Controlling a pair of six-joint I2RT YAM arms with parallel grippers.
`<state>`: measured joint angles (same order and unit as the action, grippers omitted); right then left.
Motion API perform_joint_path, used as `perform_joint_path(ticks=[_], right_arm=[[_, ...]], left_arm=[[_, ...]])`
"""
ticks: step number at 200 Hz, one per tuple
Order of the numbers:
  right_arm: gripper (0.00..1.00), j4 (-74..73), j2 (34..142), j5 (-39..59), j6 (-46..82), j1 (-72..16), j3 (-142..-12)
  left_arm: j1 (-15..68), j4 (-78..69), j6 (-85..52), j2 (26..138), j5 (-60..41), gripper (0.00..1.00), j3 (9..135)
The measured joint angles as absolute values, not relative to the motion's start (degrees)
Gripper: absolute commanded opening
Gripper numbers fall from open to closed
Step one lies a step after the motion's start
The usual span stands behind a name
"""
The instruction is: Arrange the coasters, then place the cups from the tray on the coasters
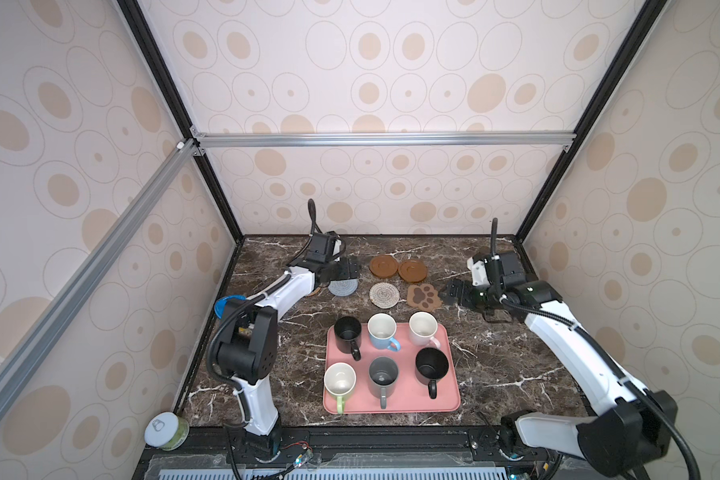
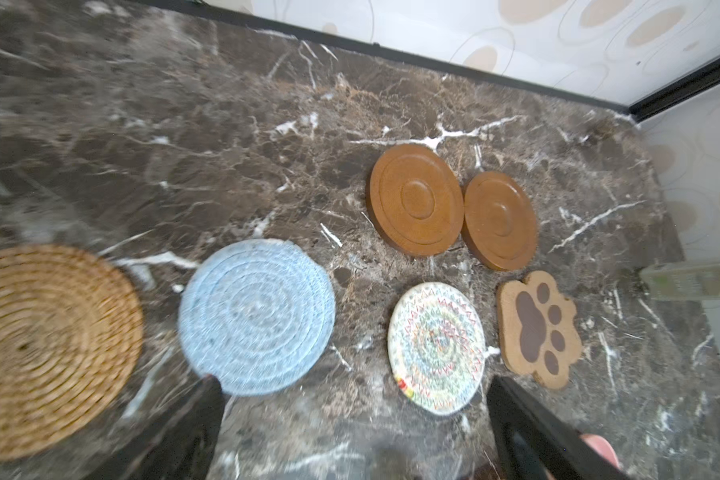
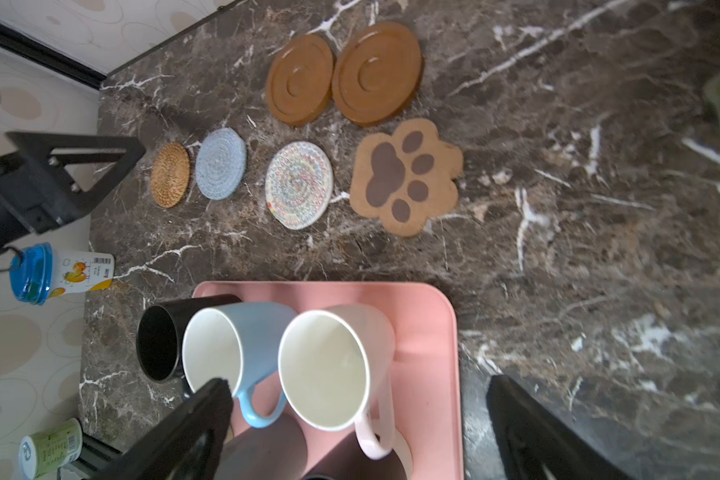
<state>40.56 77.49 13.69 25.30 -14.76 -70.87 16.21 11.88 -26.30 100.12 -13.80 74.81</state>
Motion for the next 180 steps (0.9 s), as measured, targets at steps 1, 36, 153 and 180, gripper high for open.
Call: perform_joint_path(ticks=[1, 36, 153, 180], right_arm=[[1.00, 40.6, 77.9, 13.8, 25.2, -14.8, -71.2], [0.99, 40.5, 94.8, 19.0, 24.0, -14.9, -84.9], [0.99, 44.8, 127.0, 30.0, 23.0, -26.1, -111.7], [0.99, 45.6, 130.6, 31.0, 23.1, -26.3, -115.0]], left_arm=[[16.1, 11.8, -26.3, 99.8, -13.8, 1.00, 74.6], [12.2, 8.7, -27.8, 87.8, -13.6, 1.00, 63.5], [10.0, 4.4, -33.2, 73.8, -12.9, 1.00, 45.3], [9.9, 3.5, -33.6, 72.6, -13.2, 1.00, 45.1]])
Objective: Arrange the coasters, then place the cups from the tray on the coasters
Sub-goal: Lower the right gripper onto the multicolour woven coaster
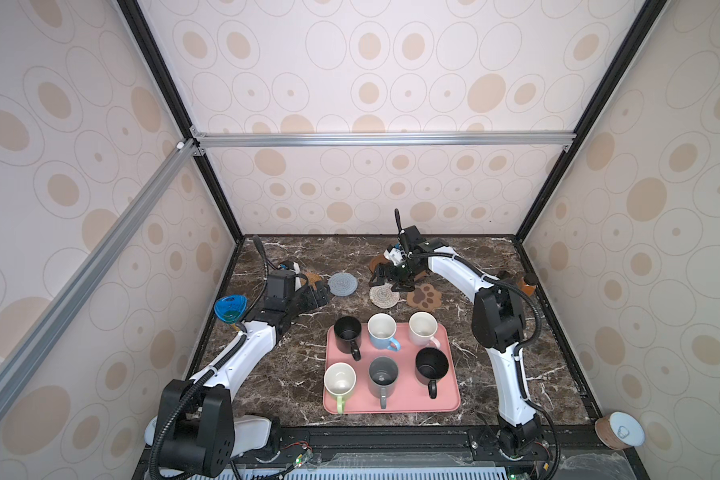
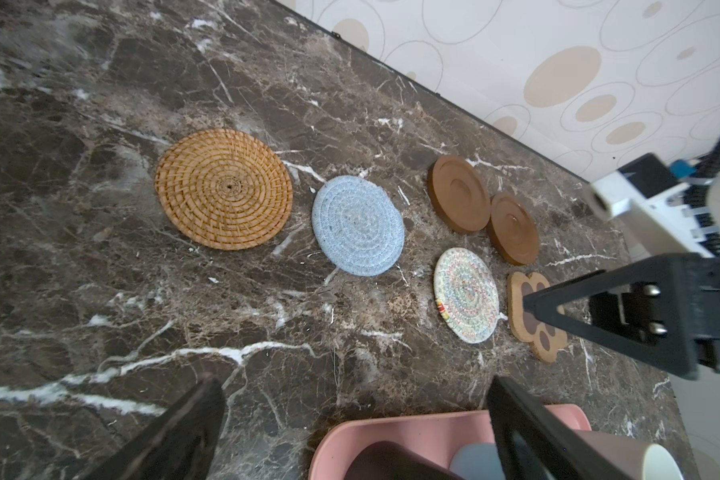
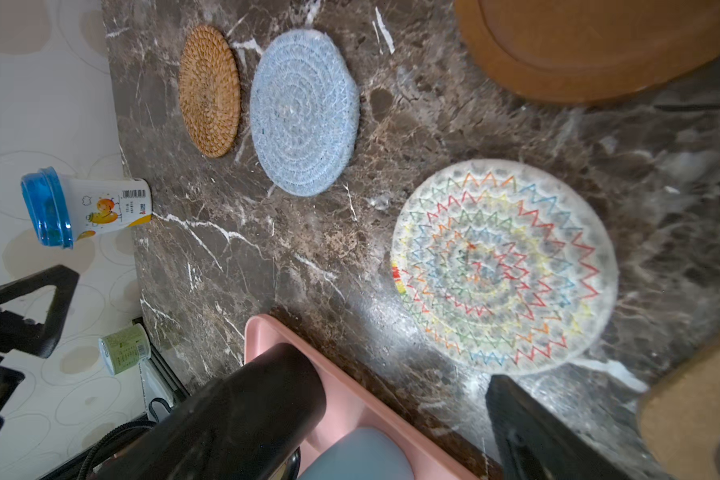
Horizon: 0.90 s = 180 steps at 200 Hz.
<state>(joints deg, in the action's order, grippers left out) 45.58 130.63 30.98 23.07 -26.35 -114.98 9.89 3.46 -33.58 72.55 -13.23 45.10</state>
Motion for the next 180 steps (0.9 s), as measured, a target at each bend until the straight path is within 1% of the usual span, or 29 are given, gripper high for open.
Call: perform_joint_path(ticks=[75, 120, 180], right_arm=[[0.99, 44.6, 137.3, 31.8, 25.6, -26.5, -117.5], [0.99, 44.5, 140.8, 32.8, 26.6, -26.8, -122.7], [0.99, 44.3, 141.4, 33.1, 27.7, -26.8, -123.5]], left_arm=[[9.6, 2.4, -34.3, 70.8, -14.4, 1.00, 42.9], [9.5, 1.4, -35.9, 70.8, -15.4, 1.00, 42.0], [9.0, 0.5, -36.2, 71.4, -15.7, 1.00, 41.7]])
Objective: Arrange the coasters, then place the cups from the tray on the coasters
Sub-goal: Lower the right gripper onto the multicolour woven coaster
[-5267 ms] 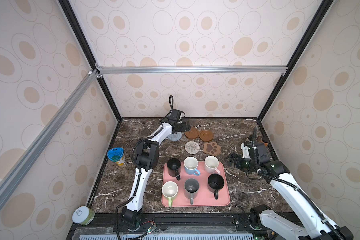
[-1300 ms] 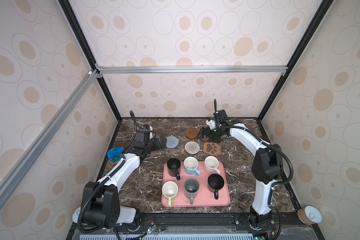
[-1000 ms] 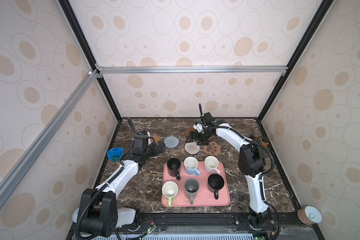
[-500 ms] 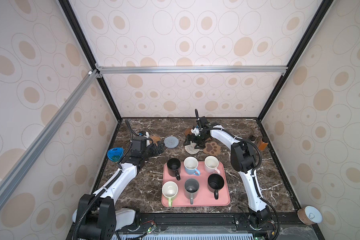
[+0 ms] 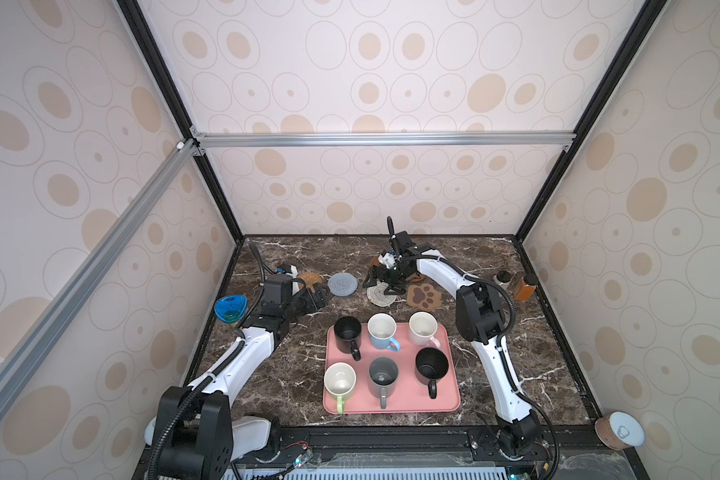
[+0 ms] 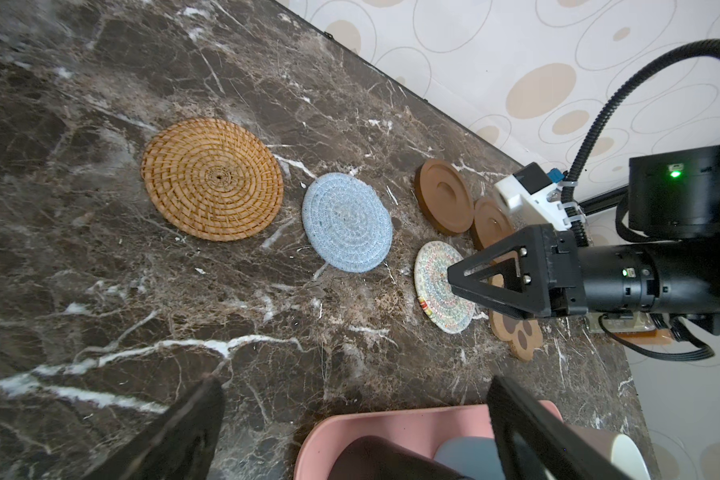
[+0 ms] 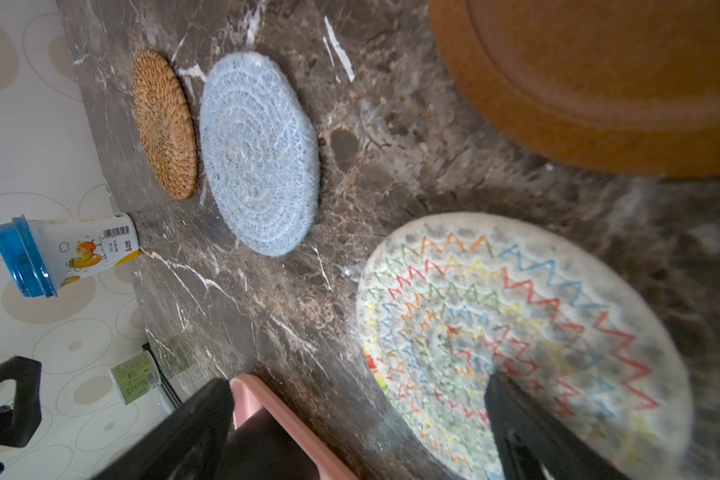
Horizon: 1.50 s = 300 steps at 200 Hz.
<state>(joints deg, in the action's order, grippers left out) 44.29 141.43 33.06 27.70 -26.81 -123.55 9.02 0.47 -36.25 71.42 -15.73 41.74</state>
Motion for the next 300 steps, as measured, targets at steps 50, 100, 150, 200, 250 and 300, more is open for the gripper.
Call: perform_joint_path(ticks=[50, 100, 150, 200, 250, 300], right_arm=[[0.99, 41.9, 141.8, 32.9, 30.4, -27.1, -123.5], [0.99, 37.4, 142.5, 31.7, 34.3, -27.3, -124.0], [0.99, 36.6, 145.3, 30.9, 35.8, -27.4, -128.5], [0.99, 36.6, 145.8, 30.6, 35.7, -27.4, -129.3], [0.99, 37.1, 145.8, 29.6, 35.3, -27.4, -129.5], [0.99, 37.7, 145.8, 29.1, 33.8, -27.4, -129.6]], left_arm=[[9.0, 0.4, -36.5, 71.7, -16.4, 1.00, 41.7], [9.0, 0.4, -36.7, 71.7, -16.4, 1.00, 41.1], [9.0, 0.5, -36.7, 71.4, -16.4, 1.00, 40.1], [9.0, 0.4, -37.4, 70.3, -16.4, 1.00, 39.4], [9.0, 0.5, -37.6, 69.9, -16.4, 1.00, 39.4], [9.0, 0.5, -37.8, 69.8, -16.4, 1.00, 39.3]])
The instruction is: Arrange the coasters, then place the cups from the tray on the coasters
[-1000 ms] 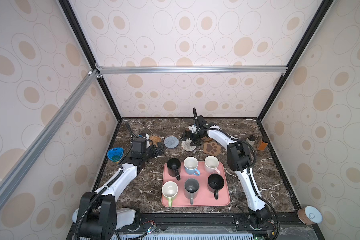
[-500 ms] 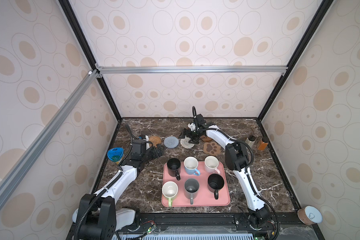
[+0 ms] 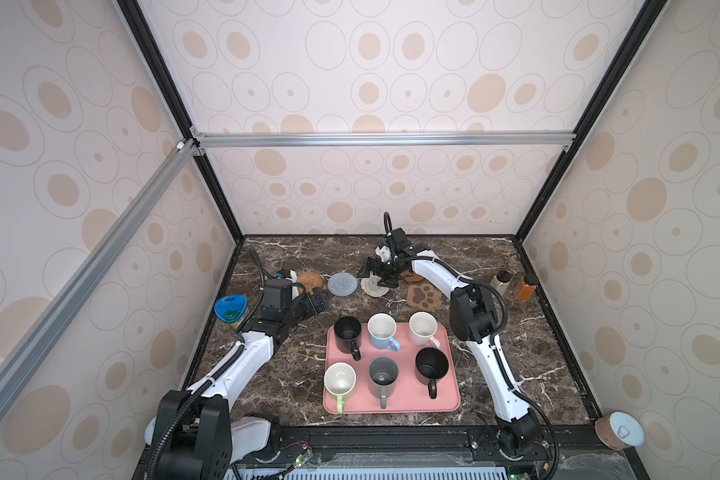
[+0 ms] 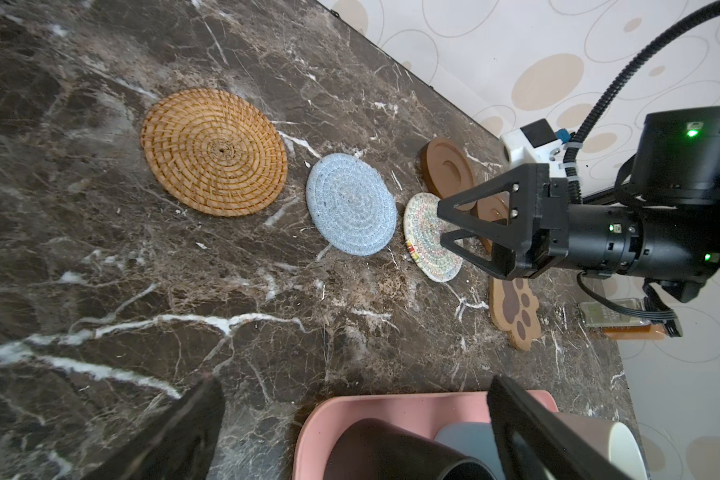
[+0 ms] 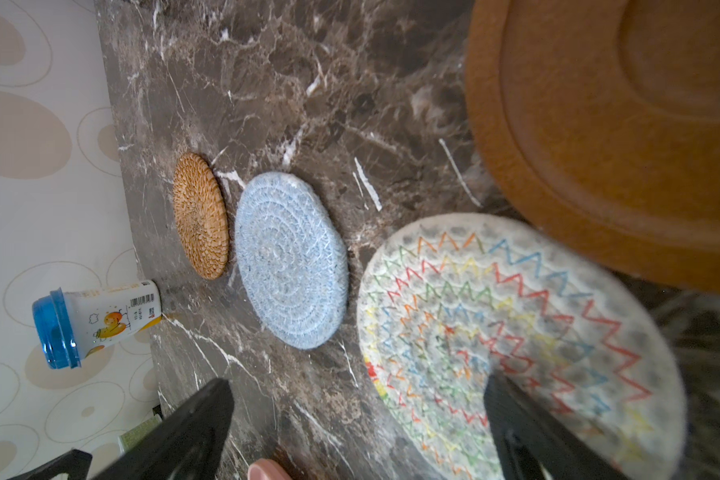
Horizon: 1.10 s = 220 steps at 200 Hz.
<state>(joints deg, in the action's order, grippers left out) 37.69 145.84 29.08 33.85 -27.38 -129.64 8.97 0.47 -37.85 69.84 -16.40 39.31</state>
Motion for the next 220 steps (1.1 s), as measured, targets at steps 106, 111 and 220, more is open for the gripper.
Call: perform_joint_path(ticks=[106, 111, 220], right_arm=[[0.99, 39.4, 145.5, 27.4, 31.4, -27.4, -129.6], [0.99, 39.5, 145.4, 27.2, 31.4, -27.4, -129.6], [0.99, 39.8, 145.4, 27.0, 31.0, -27.2, -129.6]], left_arm=[[9.0, 0.5, -38.0, 69.8, -16.4, 1.00, 39.2], [9.0, 0.5, -38.0, 69.8, -16.5, 1.00, 39.2], [9.0, 0.4, -38.1, 69.8, -16.6, 1.00, 39.2]])
